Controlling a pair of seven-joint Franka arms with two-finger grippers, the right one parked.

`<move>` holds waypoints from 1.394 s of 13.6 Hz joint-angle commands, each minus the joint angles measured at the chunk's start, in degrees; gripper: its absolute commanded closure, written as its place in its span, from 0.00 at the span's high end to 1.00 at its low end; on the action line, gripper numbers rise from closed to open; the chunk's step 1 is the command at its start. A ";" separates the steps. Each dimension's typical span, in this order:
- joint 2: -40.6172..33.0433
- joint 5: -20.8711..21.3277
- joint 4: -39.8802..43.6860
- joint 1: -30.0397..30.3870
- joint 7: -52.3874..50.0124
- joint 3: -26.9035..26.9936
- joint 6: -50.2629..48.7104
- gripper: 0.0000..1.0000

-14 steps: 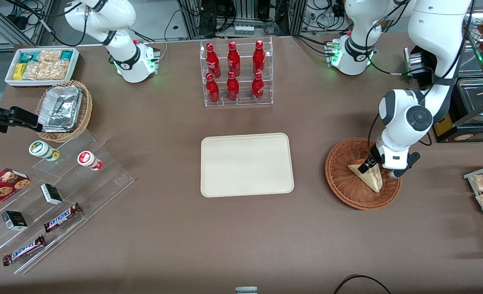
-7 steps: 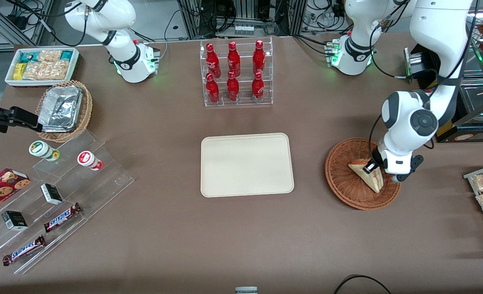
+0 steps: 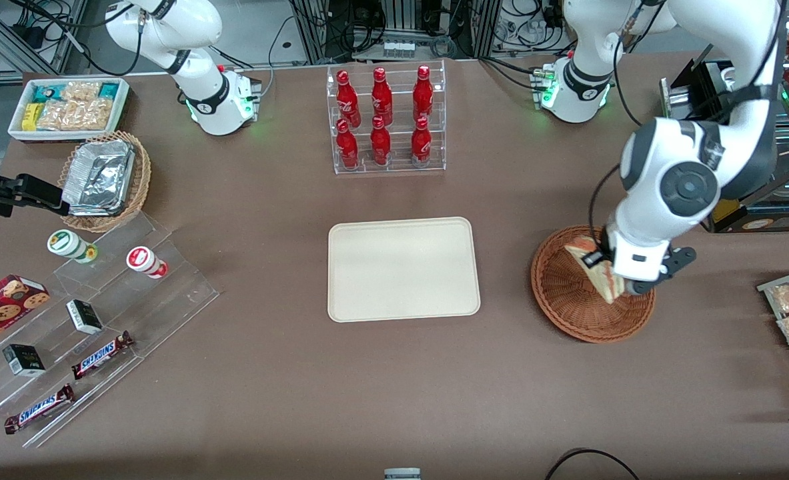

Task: Place sandwich from basket to tray
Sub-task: 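Lift the sandwich and carry it over the cream tray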

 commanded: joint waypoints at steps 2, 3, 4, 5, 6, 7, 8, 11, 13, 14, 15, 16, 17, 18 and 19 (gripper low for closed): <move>4.24 0.47 6.45 -10.74 -3.49 0.39 -1.88 0.00; 6.08 0.64 8.20 -13.64 -3.67 0.48 -1.70 0.00; 8.02 0.47 10.14 -16.28 -4.28 0.48 -1.01 0.00; 9.60 0.47 11.55 -18.04 -5.24 0.48 -0.22 0.00; 12.05 0.64 13.39 -20.15 -6.73 0.39 0.49 0.00; 14.51 0.73 15.58 -22.35 -7.97 0.48 0.84 0.00; 17.32 0.38 17.87 -23.93 -8.50 0.48 0.93 0.00; 23.31 0.03 22.37 -26.14 -8.51 -0.05 4.08 0.00; 25.17 0.20 22.11 -27.11 -7.46 -0.13 9.87 0.00; 26.13 0.20 22.02 -27.20 -7.36 -0.22 12.33 0.00; 27.36 0.47 22.19 -28.33 -7.36 -0.22 13.75 0.00; 28.59 0.82 22.28 -29.39 -7.45 -0.14 13.94 0.00; 29.38 0.91 22.46 -29.75 -7.36 -0.13 14.03 0.00; 30.00 0.99 22.37 -29.93 -7.28 -0.13 14.81 0.00; 30.62 1.08 22.28 -30.36 -7.36 -0.13 16.65 0.00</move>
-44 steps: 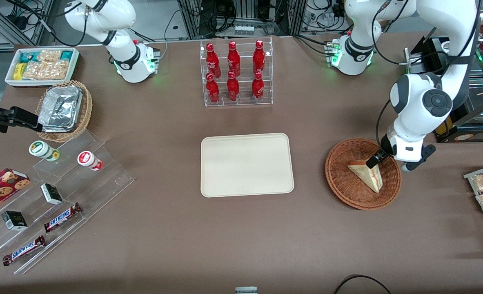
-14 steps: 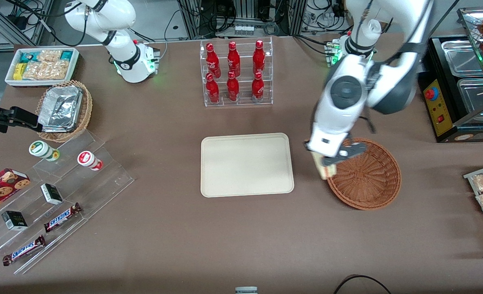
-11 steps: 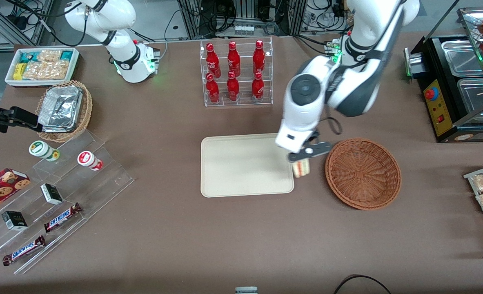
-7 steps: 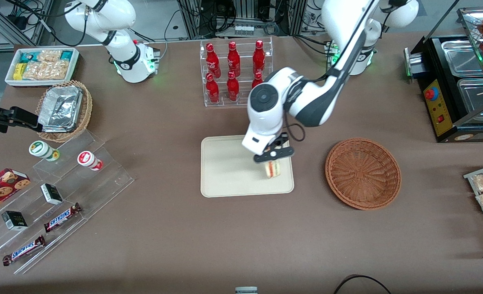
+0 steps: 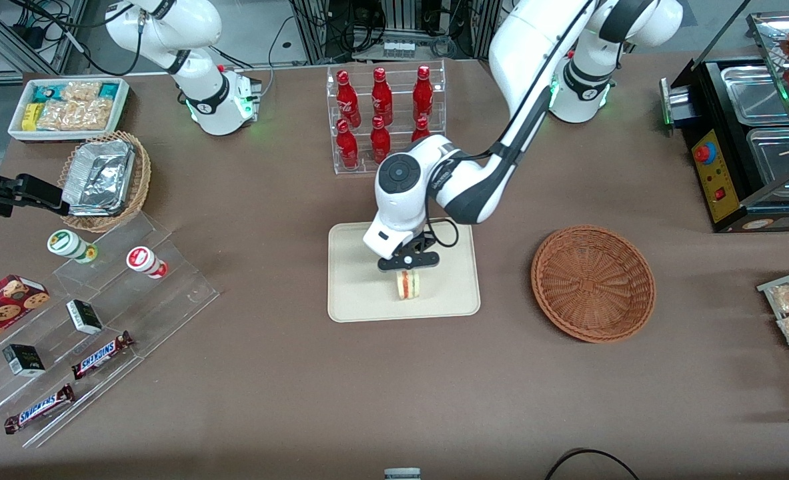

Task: Place sandwich from basket to tray
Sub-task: 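Lower the sandwich onto the tray and open the left gripper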

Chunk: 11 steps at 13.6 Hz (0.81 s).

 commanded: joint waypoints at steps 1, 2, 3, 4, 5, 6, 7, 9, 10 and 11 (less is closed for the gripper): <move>2.58 1.14 1.90 -1.71 0.07 0.62 2.92 0.00; 3.20 1.23 1.72 -2.41 -0.19 0.71 3.28 0.00; 3.38 1.23 1.55 -2.51 -0.28 0.71 3.28 0.00; 3.55 1.23 1.46 -2.51 -0.37 0.80 3.20 0.00; 3.64 1.23 1.37 -2.51 -0.55 0.80 3.11 0.00; 3.73 1.23 1.46 -2.42 -0.63 0.80 3.11 0.22; 3.73 1.23 1.46 -2.51 -0.55 0.89 2.93 0.77; 2.86 1.14 1.63 -2.33 -0.63 0.97 1.97 1.00; 1.81 1.05 1.98 -2.16 -0.63 1.06 0.40 1.00; -0.81 0.88 1.90 -1.90 -0.81 1.06 -1.36 1.00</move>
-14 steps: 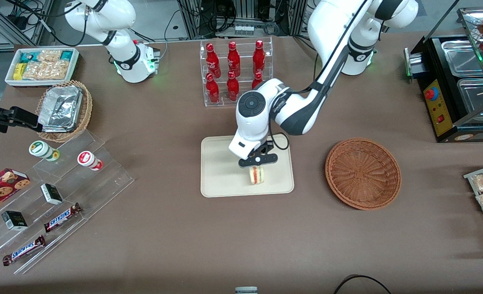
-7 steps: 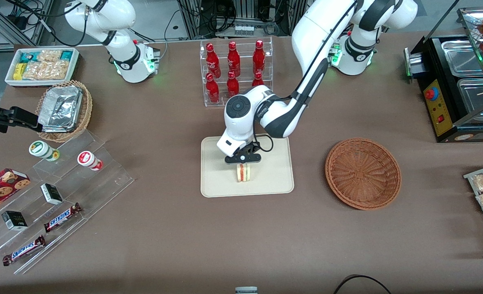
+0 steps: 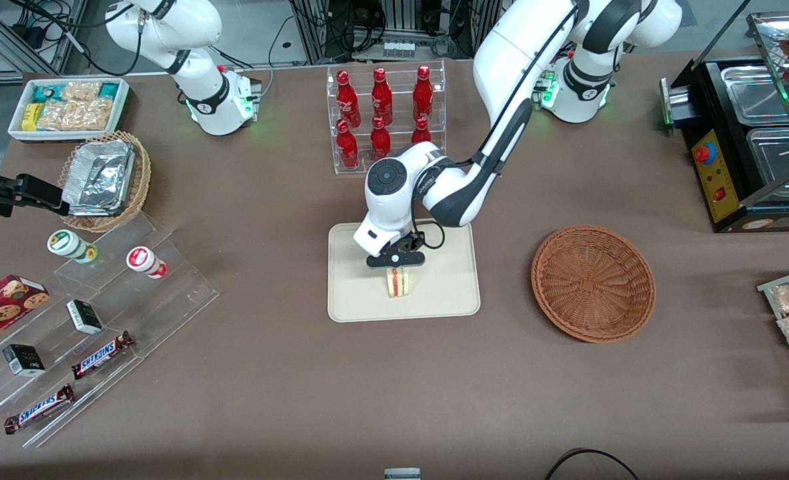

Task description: Place sandwich from basket to tray

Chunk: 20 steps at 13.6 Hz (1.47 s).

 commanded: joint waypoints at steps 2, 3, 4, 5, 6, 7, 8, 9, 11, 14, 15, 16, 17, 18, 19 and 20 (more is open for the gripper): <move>-10.78 -0.20 0.20 2.62 -1.54 0.76 -8.52 1.00; -14.04 -0.38 0.11 3.51 -2.07 0.76 -11.94 1.00; -16.60 -0.81 0.11 4.21 -2.68 0.85 -14.94 1.00; -19.41 -1.69 -0.15 6.22 -3.12 0.85 -17.58 1.00; -22.65 -2.39 -1.20 8.16 -3.04 0.85 -19.26 1.00; -26.51 -3.36 -2.95 10.79 -2.86 0.85 -20.41 1.00; -29.95 -3.80 -4.80 13.25 -2.17 0.85 -21.72 1.00; -33.98 -3.98 -7.16 16.06 -1.38 0.85 -23.48 1.00; -39.71 -4.16 -10.86 20.46 7.19 0.85 -27.16 1.00; -46.14 -5.74 -15.26 27.58 20.30 0.85 -31.39 1.00; -47.63 -5.74 -16.75 29.86 25.47 0.85 -33.06 1.00; -49.21 -5.74 -17.99 32.06 29.79 1.02 -33.68 1.00; -50.53 -5.74 -19.13 34.43 33.31 1.11 -33.78 1.00; -52.03 -5.74 -20.18 37.07 37.44 1.11 -34.12 1.00; -52.48 -5.65 -20.37 39.88 41.57 1.11 -35.09 1.00; -52.48 -5.57 -20.28 42.78 45.44 1.11 -35.53 1.00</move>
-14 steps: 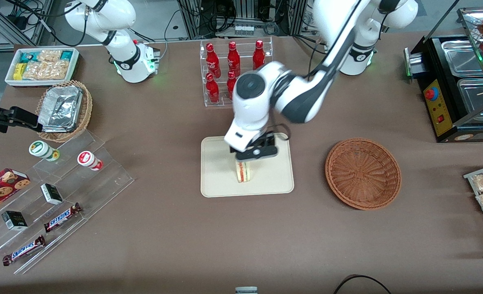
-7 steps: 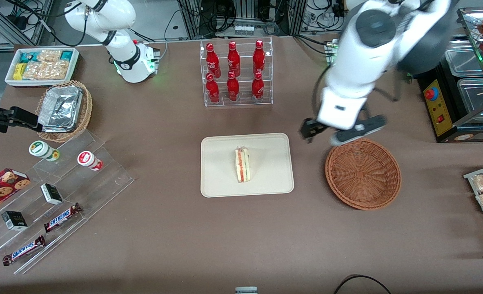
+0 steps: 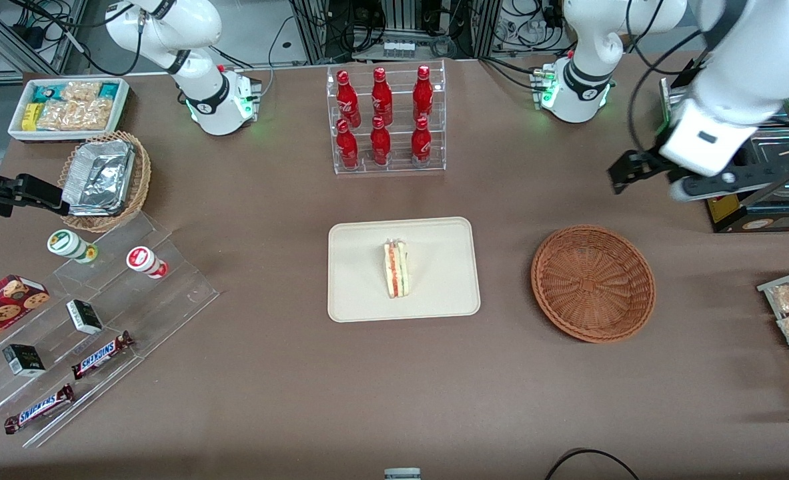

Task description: Place sandwich from basket to tray

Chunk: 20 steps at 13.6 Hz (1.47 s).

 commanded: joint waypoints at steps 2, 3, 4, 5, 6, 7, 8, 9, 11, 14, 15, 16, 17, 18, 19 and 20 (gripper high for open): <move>-2.28 -0.54 -1.50 10.21 14.47 -0.76 -0.71 1.00; -1.75 -0.37 -0.63 11.54 16.07 -0.76 -0.36 1.00; -0.44 0.24 0.43 11.73 16.43 -0.76 -0.54 1.00; 0.09 0.16 1.57 11.82 16.44 -0.76 -0.62 1.00; 1.40 0.16 3.58 11.82 16.26 -0.76 -0.71 1.00; 3.07 0.16 6.21 11.56 16.09 -0.93 -1.23 1.00; 4.48 0.07 8.41 11.12 16.09 -1.19 -2.72 1.00; 5.62 -0.02 10.43 10.77 16.43 -1.54 -4.65 1.00; 6.07 -0.10 11.68 8.40 15.83 -2.42 -5.64 1.00; 7.66 2.42 13.35 4.80 15.56 -2.51 -4.41 1.00; 7.31 3.57 13.44 4.70 15.56 -2.51 -4.67 1.00; 7.04 3.24 13.44 4.87 15.56 -2.43 -5.10 1.00; 7.30 3.32 13.53 4.79 15.21 -2.51 -5.11 1.00; 7.31 3.32 13.53 4.79 14.16 -2.60 -5.11 1.00; 7.22 3.24 13.71 4.79 12.93 -2.60 -5.11 1.00; 7.13 3.06 14.23 5.05 12.31 -2.60 -5.37 1.00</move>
